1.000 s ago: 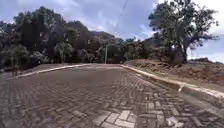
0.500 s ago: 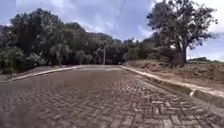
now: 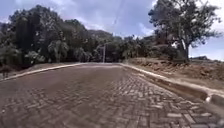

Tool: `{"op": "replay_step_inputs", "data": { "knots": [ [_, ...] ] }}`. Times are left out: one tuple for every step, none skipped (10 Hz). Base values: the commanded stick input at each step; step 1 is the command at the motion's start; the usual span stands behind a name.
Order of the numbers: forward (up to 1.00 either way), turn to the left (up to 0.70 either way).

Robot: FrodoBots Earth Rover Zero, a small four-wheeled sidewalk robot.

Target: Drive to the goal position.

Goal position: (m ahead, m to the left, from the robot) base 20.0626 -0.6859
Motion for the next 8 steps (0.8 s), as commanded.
{"op": "replay_step_inputs", "data": {
  "knots": [
    [1.0, 0.0],
    [1.0, 0.0],
    [1.0, 0.0],
    [1.0, 0.0],
    [1.0, 0.0],
    [1.0, 0.0],
    [1.0, 0.0],
    [1.0, 0.0]
  ]
}}
